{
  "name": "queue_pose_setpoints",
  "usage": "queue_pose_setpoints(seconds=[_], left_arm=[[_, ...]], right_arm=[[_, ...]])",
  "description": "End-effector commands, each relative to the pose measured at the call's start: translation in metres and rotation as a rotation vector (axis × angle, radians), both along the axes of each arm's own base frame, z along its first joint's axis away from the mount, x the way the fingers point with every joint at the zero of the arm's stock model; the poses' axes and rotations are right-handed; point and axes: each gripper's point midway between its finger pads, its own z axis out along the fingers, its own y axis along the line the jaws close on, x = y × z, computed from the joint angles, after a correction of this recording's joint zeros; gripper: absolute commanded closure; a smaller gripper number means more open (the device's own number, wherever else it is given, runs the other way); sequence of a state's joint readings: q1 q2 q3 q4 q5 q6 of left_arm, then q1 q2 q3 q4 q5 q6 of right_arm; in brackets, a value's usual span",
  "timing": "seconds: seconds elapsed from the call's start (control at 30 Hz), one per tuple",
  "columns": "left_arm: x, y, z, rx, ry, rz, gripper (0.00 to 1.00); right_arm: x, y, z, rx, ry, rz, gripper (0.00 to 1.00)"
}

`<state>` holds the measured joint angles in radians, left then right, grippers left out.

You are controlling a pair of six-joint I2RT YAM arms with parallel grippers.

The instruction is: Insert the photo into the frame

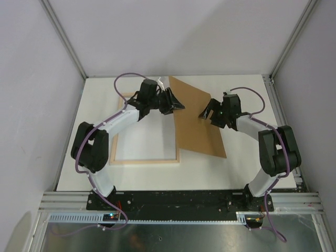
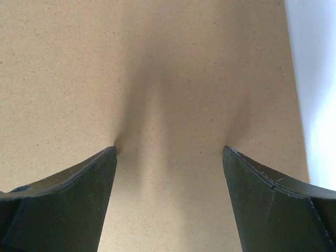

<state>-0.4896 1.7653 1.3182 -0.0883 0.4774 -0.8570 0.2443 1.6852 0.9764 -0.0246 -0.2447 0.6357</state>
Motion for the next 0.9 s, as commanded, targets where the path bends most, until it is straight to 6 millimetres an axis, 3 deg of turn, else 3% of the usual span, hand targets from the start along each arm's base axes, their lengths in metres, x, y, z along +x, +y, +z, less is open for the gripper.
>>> queue_pose_setpoints(seconds=[0.0,0.27,0.47,0.6,0.73,0.87], left_arm=[[-0.025,-0.031,0.027,-0.066,-0.037,-0.136,0.57],[-0.032,-0.022,-0.003,0.036,0.031,-0.151,0.63],[-0.036,-0.017,-0.010,0.069,0.062,-0.152,0.83],[-0.040,-0.015,-0.001,0.059,0.062,-0.144,0.98],[-0.045,-0.007,0.018,0.042,0.055,-0.084,1.00],[-0.045,0.005,0.039,0.047,0.019,0.060,1.00]], right_arm=[[-0.054,0.033,-0.025,0.056,0.183,0.151,0.14],[-0.054,0.033,-0.031,0.015,0.176,0.148,0.14],[-0.051,0.024,-0.010,-0.112,0.099,0.117,0.14],[-0.053,0.017,0.027,-0.251,0.003,0.076,0.14],[-0.066,0.019,0.081,-0.387,-0.131,0.042,0.13],[-0.092,0.039,0.140,-0.484,-0.289,0.033,0.13]])
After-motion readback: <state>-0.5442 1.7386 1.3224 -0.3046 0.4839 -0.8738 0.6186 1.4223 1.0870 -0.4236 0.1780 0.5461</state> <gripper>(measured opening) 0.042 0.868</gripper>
